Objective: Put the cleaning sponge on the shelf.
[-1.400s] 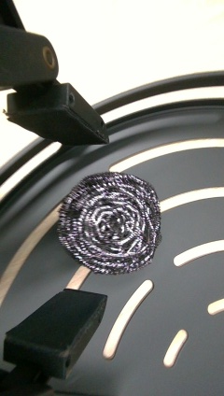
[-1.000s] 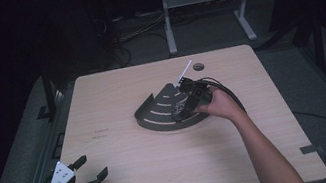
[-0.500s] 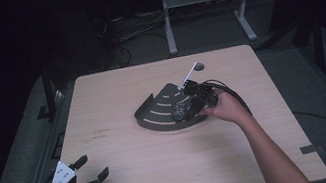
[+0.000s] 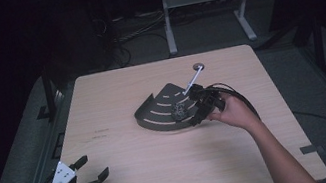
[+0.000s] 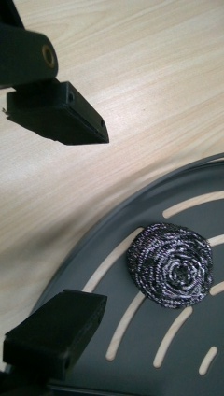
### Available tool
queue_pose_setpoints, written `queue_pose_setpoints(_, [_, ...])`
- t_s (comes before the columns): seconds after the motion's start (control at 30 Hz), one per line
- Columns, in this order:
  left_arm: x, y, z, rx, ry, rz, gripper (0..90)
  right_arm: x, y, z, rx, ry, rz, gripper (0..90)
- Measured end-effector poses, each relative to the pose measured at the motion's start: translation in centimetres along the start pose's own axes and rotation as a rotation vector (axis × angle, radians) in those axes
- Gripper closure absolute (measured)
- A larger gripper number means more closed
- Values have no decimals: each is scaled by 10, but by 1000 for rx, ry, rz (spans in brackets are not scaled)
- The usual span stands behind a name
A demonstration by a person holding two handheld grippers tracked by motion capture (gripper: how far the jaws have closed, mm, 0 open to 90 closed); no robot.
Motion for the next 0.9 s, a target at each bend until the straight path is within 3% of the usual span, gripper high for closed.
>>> queue_pose_setpoints(0.43, [1,-1,0,-3,-2,2,135,-1,-8,27,-33,-10,-6,175])
queue_pose_setpoints(0.9, [2,-1,0,-3,-4,4,135,-7,-11,43,-25,-7,-21,173])
Point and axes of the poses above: each handheld gripper's, and its own axes: y roughly backward along the jaws, z roughly out of its underside, x roughly to its right, the point moved 9 cm from there along -y, roughly forward along the jaws, and after that the axes turned 12 degrees about -y, right-handed, at the moved point
